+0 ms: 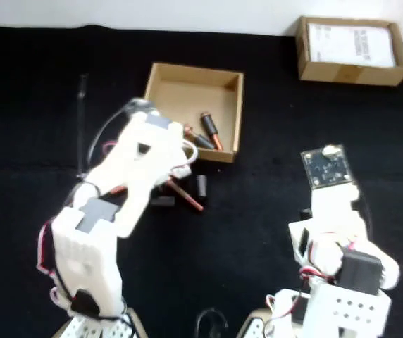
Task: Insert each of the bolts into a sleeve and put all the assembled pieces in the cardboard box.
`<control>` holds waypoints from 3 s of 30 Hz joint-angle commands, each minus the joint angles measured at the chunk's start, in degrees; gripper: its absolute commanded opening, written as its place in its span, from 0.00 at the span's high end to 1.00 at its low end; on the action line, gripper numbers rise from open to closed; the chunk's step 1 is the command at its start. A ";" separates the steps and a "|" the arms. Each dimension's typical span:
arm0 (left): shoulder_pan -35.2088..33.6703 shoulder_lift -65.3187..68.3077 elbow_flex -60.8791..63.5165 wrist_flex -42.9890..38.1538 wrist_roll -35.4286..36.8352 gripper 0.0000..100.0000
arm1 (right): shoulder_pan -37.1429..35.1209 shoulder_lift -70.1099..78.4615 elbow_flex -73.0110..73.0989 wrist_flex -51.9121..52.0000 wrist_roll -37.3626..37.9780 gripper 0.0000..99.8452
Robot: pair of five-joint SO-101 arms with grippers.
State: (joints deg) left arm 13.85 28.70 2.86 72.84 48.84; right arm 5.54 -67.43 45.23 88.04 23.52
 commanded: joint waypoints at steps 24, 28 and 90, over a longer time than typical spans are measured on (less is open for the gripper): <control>2.33 0.40 -1.27 5.63 -5.45 0.99 | 0.22 0.48 -2.86 -0.57 0.44 0.99; 3.47 0.31 -1.89 5.71 -5.45 0.99 | 0.22 0.48 -2.86 -0.57 0.44 0.99; 8.84 -53.41 -14.29 0.26 -33.32 0.99 | -43.03 0.13 29.41 -66.59 -32.79 0.99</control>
State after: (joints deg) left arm 20.09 -22.73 -12.44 78.20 15.34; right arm -37.10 -67.34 74.86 22.64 -8.84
